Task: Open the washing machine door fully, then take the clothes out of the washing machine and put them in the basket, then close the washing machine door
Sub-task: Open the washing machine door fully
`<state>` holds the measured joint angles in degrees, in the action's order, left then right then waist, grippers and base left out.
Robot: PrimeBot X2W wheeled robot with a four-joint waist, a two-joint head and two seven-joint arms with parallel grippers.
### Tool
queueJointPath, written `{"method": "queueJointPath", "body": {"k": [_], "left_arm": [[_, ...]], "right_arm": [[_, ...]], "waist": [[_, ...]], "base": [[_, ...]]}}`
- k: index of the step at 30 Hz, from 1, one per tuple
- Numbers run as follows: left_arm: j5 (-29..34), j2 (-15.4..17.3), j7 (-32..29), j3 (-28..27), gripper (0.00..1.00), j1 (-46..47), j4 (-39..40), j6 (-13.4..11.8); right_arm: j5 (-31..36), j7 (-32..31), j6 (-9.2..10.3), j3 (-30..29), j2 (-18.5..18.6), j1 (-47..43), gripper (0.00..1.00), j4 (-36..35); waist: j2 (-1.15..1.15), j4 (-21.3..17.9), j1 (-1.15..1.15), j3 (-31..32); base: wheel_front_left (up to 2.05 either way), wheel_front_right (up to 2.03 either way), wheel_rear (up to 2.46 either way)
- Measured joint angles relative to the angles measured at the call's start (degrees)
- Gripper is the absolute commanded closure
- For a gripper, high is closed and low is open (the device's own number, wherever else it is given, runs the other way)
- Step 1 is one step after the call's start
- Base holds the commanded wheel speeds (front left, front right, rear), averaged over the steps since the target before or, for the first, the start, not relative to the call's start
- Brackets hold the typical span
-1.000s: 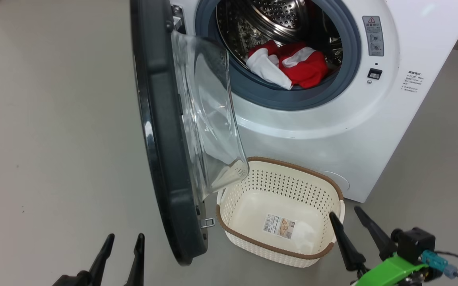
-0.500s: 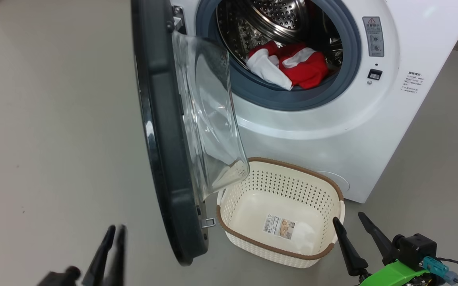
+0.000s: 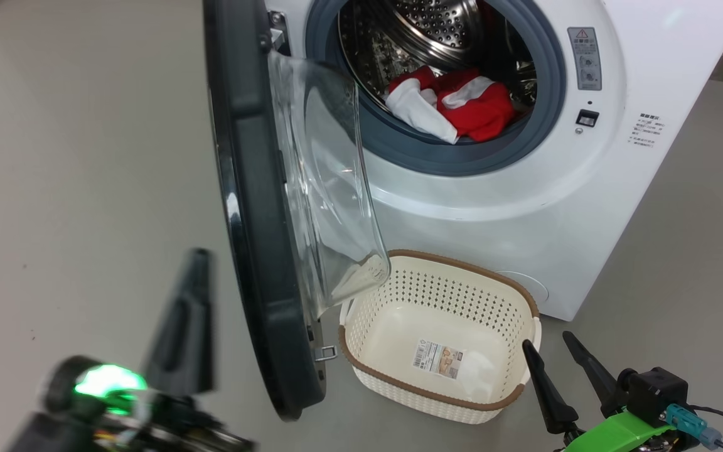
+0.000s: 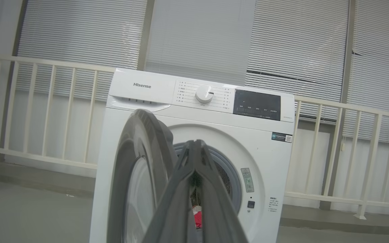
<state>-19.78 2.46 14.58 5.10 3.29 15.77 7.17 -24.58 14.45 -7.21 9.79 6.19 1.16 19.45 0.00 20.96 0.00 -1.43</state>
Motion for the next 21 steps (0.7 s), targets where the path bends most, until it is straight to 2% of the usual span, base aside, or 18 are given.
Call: {"method": "queueJointPath", "body": {"k": [5, 10, 14, 21], "left_arm": [[0.0, 0.1, 0.1, 11.6, 1.0, -0.6, 1.2, 0.0], [-3.2, 0.3, 0.1, 19.7, 1.0, -2.3, -6.6, 0.0], [-5.5, 0.3, 0.1, 21.4, 1.0, -2.3, -13.5, -0.1], [-7.2, 0.3, 0.1, 19.1, 1.0, -0.9, -21.2, -0.7]], "right_arm": [[0.1, 0.0, 0.0, 0.0, 0.0, 0.0, 0.0, -0.3], [0.2, 0.0, 0.0, 0.0, 0.0, 0.0, 0.0, -0.3], [0.2, 0.0, 0.0, 0.2, -0.1, 0.0, 0.0, -0.3], [0.2, 0.0, 0.0, 0.3, -0.1, 0.0, 0.0, -0.4]], "waist": [[0.0, -0.3, 0.0, -0.1], [0.0, -0.5, 0.0, -0.4], [0.0, -0.8, 0.0, -0.7], [0.0, -1.1, 0.0, -1.0]], "base": [[0.0, 0.0, 0.0], [0.0, 0.0, 0.0], [0.0, 0.0, 0.0], [0.0, 0.0, 0.0]]}}
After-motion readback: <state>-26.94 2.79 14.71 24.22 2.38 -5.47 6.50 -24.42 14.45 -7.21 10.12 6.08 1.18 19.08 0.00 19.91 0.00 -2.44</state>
